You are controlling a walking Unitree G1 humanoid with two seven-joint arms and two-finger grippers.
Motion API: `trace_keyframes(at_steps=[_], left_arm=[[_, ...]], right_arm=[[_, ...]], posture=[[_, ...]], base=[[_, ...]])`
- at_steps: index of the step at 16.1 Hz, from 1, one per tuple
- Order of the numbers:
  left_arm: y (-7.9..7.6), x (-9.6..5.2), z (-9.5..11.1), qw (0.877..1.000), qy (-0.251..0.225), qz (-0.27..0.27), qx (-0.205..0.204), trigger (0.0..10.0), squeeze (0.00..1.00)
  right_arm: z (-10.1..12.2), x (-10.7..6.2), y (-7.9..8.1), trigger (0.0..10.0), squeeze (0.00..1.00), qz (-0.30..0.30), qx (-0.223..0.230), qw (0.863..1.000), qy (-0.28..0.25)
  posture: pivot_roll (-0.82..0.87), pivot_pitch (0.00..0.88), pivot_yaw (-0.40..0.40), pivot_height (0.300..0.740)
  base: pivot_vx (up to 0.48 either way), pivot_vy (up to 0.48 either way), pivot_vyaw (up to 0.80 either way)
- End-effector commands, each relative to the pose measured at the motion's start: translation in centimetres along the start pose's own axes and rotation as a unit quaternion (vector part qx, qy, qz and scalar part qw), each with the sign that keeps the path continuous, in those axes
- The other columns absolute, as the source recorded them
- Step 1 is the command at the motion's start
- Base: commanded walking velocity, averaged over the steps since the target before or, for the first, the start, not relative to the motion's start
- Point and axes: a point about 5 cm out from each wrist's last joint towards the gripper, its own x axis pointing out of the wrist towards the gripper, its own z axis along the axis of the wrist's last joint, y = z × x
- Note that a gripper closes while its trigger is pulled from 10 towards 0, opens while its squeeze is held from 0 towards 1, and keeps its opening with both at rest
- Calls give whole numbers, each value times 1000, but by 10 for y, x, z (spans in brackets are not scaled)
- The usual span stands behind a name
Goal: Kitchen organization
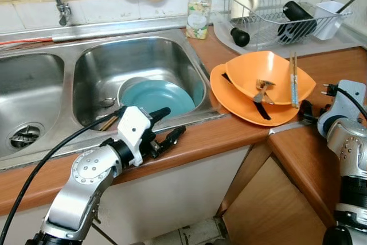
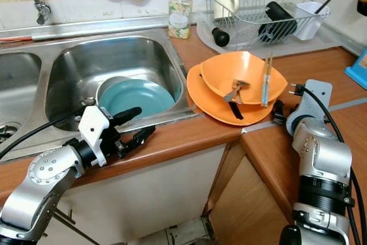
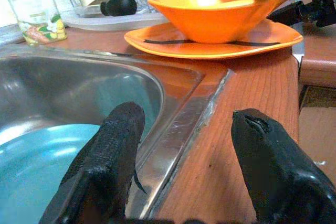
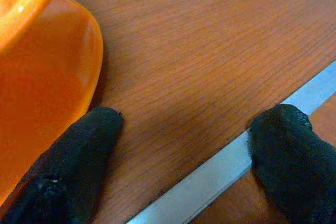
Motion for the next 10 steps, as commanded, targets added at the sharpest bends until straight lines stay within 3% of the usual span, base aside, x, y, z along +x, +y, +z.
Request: trace_keyframes(at_steps=[1, 10], left_arm=[[0, 1, 6, 1000, -3, -4, 15, 10000, 0], [2, 1, 7, 1000, -2, -4, 17, 10000, 0]], right_arm=[[0, -1, 14, 10000, 0, 35, 8, 999, 6], [2, -10, 28, 10000, 0, 82, -10, 997, -7]], posture=[[-18, 0, 2, 740], [-18, 0, 6, 740]], base=[[0, 0, 0], [0, 0, 0]])
